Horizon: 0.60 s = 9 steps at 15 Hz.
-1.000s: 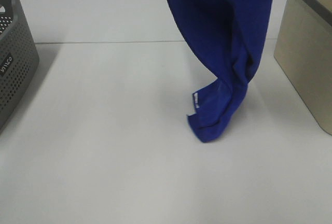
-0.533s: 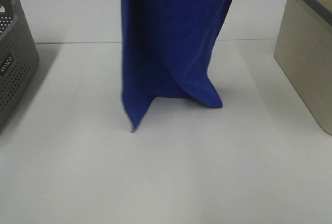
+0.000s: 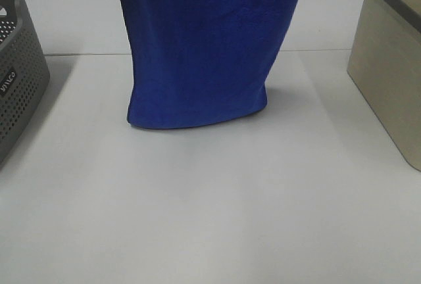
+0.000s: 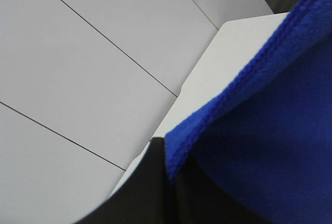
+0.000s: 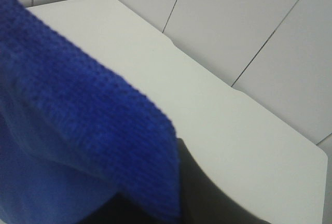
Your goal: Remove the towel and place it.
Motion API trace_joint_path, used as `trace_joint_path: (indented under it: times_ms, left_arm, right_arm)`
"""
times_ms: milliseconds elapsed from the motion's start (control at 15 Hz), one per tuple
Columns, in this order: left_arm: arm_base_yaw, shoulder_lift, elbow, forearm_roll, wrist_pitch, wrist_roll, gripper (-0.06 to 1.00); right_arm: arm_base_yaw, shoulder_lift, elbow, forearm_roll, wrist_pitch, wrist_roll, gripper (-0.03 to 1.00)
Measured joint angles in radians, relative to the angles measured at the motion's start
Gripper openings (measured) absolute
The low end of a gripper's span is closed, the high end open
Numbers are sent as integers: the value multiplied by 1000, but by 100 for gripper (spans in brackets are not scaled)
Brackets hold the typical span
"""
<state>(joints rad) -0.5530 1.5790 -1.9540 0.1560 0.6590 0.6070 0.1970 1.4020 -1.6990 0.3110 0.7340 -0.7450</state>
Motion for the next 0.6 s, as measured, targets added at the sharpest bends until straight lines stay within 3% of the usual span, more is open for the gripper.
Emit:
trace_joint_path:
  times_ms: [333,467,600]
  left_arm:
    - [33,85,0,34,-45,-10,0]
    - [96,156,0,35,-162,-48,0]
    - [141,244,0,36,-343,-99,0]
  right_arm:
    - [0,62,0,-1,-8,0,2]
    - [0,136,0,11,-149,0,2]
    - [0,241,0,54,-374,0,2]
